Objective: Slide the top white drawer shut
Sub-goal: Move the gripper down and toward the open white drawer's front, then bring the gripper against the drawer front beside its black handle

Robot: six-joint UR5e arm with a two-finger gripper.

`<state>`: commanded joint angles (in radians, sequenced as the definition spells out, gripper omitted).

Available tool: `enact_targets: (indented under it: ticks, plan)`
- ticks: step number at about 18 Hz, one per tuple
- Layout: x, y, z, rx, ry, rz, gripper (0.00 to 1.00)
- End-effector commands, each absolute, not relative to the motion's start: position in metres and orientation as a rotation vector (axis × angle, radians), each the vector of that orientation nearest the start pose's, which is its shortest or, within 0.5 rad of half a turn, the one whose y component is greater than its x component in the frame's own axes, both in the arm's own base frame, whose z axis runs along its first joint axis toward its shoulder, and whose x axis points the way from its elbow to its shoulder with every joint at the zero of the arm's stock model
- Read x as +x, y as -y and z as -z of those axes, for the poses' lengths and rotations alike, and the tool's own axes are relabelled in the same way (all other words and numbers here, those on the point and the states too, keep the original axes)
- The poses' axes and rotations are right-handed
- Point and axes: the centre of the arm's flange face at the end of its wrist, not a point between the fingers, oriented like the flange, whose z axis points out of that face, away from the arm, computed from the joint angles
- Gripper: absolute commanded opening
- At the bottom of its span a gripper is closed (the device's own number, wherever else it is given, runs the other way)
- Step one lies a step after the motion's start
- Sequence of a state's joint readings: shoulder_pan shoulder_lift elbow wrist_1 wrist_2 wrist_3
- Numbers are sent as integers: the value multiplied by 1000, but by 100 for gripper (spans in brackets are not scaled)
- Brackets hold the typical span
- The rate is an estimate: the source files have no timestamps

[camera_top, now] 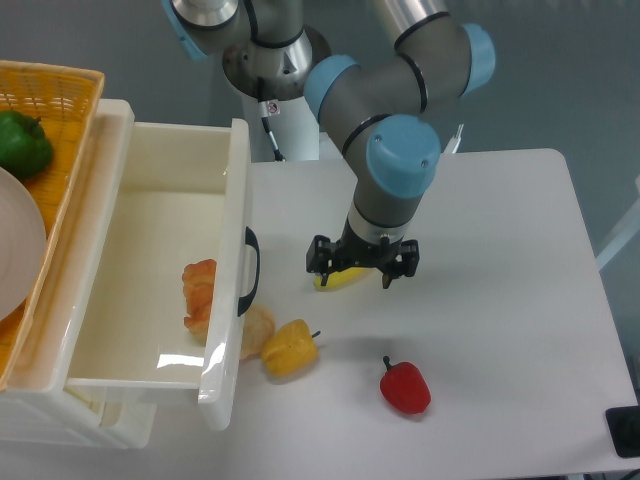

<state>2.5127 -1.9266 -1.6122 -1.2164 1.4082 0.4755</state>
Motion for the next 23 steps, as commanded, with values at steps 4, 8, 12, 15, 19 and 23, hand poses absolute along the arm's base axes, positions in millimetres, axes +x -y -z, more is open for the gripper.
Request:
enact_targets:
  ticks: [4,8,12,15,19,23]
  plan:
    - [-401,-480,-306,-2945,709,282,100]
    - [-400,-483,-299,-2934,712,325,100]
    - [-397,-485,-298,-2920,709,360,100]
    - [-396,-486,-293,-2917,711,384,100]
    - [-387,-496,-285,-2933,682,398,100]
    - [-383,-498,-283,-2938,675,407,100]
